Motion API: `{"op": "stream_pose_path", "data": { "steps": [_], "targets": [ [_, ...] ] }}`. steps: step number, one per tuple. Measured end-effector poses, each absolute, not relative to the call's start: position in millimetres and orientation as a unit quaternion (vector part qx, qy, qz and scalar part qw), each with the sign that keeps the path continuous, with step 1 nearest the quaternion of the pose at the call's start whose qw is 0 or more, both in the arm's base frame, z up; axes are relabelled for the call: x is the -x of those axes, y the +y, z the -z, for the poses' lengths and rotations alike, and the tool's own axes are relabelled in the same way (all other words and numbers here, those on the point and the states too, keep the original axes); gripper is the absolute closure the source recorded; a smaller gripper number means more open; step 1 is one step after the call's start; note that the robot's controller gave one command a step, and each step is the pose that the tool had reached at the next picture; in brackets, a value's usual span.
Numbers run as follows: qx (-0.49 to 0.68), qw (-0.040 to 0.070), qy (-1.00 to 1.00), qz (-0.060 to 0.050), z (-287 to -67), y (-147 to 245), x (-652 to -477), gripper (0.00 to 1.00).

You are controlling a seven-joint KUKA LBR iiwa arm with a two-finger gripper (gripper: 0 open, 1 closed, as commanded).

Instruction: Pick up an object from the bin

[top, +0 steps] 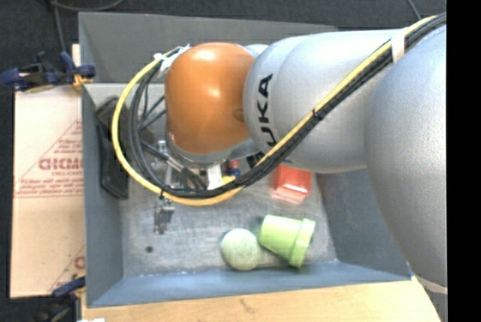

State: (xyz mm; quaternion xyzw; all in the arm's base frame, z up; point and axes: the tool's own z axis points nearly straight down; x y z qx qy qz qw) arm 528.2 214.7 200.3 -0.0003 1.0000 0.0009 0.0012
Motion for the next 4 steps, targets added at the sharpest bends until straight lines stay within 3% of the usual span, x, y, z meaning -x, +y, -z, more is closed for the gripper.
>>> {"op": "stream_pose_path", "data": {
  "steps": [1,2,3,4],
  "targets": [
    [0.031,0.003,1.0,-0.001,-186.6,220.3,-535.0,0.0],
    [0.057,0.001,0.998,0.0,-164.1,216.7,-495.7,0.0],
    [0.056,0.0,0.998,0.0,-161.7,216.2,-485.0,0.0],
    [0.096,0.003,0.995,-0.001,-136.8,181.4,-519.9,0.0]
  ]
}}
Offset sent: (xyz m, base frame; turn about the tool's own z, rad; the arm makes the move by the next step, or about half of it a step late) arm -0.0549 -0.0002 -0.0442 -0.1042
